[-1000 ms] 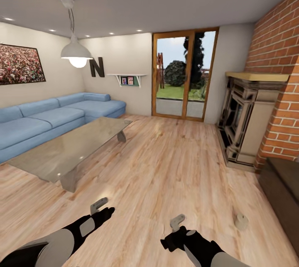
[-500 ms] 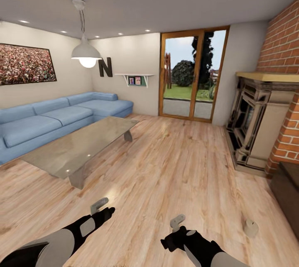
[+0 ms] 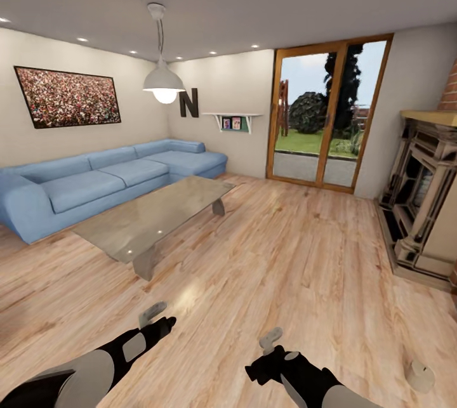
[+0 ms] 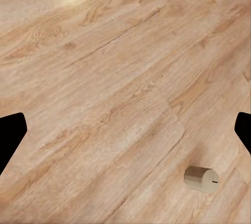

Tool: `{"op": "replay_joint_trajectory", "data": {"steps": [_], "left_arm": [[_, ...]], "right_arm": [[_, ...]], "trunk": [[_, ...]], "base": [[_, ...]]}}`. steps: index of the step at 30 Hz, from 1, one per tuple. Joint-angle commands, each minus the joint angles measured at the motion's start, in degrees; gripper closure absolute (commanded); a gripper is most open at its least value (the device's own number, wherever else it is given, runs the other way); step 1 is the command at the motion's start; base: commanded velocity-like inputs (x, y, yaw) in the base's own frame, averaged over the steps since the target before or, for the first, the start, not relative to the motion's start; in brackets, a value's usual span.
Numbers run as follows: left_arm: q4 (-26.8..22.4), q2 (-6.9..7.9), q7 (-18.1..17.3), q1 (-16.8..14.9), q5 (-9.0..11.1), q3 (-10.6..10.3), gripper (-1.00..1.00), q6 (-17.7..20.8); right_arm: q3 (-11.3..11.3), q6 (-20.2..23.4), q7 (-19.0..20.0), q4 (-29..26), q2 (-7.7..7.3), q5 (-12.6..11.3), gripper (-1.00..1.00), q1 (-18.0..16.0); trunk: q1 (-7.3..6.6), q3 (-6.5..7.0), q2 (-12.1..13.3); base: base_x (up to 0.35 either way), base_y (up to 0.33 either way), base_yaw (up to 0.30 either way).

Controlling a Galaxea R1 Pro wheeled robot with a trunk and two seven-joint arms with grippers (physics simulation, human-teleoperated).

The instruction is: Place each of the two pumpkins and all three candles from the living room inside a cabinet in the living room (use any cabinet), then make sure every cabinet is closed, and position the cauldron so it is next to a table in the living room.

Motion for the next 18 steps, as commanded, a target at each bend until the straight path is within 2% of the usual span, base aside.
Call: {"op": "replay_joint_trajectory", "data": {"steps": [1,10,18], "left_arm": [[0.1,0.05,-0.2,-0.1,0.2,0.4,-1.00,0.2],[0.1,0.04,-0.3,-0.1,0.2,0.4,-1.00,0.2],[0.1,0.02,-0.3,-0.1,0.2,0.4,-1.00,0.2]], "right_arm": [[0.3,0.3,0.0,-0.1,-0.01,-0.5,-1.00,0.0],[0.5,0.3,0.0,-0.1,0.02,-0.4,-1.00,0.0],[0.4,0.3,0.3,-0.1,0.03,-0.4,-1.00,0.0]], "trunk": [[0.02,-0.07,0.0],[0.02,-0.07,0.0],[0.02,-0.07,0.0]], "base": [[0.188,-0.138,0.086],[0.223,-0.174,0.024],[0.016,-0.013,0.000]]}}
